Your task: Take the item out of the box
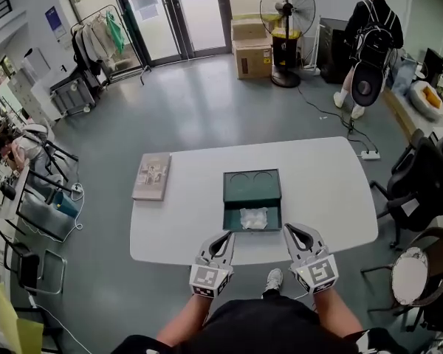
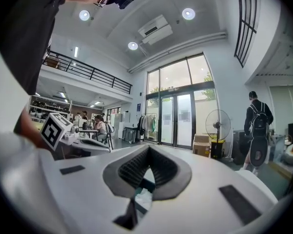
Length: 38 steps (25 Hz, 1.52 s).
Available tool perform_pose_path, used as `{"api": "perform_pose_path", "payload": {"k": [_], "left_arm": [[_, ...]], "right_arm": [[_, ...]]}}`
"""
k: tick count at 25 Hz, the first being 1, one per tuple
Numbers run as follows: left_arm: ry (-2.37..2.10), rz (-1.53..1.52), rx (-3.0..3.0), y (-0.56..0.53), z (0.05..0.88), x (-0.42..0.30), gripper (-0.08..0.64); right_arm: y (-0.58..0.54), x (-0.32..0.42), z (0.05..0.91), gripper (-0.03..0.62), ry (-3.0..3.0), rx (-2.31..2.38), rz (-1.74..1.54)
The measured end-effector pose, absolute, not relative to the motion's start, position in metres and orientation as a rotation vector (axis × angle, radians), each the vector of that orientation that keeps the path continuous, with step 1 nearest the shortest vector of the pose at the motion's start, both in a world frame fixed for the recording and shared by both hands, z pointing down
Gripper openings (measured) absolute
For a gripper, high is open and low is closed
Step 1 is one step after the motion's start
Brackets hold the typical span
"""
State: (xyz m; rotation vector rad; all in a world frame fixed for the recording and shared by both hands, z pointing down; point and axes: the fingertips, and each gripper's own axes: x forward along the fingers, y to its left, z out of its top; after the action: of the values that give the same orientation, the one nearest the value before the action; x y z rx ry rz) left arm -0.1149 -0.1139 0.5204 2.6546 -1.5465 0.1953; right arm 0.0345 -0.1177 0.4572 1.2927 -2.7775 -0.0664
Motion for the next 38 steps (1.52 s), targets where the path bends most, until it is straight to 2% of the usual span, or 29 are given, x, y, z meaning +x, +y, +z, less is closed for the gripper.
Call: {"api": "perform_pose_path", "payload": {"k": [13, 22, 32, 34, 38], "left_arm": [[-1.549, 0.364, 2.62, -0.189, 0.549, -0.071, 0.011], [-1.469, 0.476, 2.754, -0.208, 0.561, -0.069, 0.011], [-1.152, 0.814, 2.847, -0.22, 0.613, -0.078, 0.014], [-1.091, 0.85, 2.859, -0.221, 0.618, -0.077, 0.074], [-0.974, 0.954, 2.864, -0.223, 0.634, -0.075, 0.104]], "right_arm": [[-0.198, 0.069, 0.469, 0.006, -2.824, 1.172, -0.042], [-0.23, 0.056, 0.479, 0.006, -2.829, 1.132, -0.006], [-0.249, 0.021, 0.494, 0.006, -2.804, 1.156, 0.079], [-0.249, 0.013, 0.496, 0.006, -2.804, 1.139, 0.081], [-0.25, -0.001, 0.5, 0.006, -2.816, 1.118, 0.098]]}}
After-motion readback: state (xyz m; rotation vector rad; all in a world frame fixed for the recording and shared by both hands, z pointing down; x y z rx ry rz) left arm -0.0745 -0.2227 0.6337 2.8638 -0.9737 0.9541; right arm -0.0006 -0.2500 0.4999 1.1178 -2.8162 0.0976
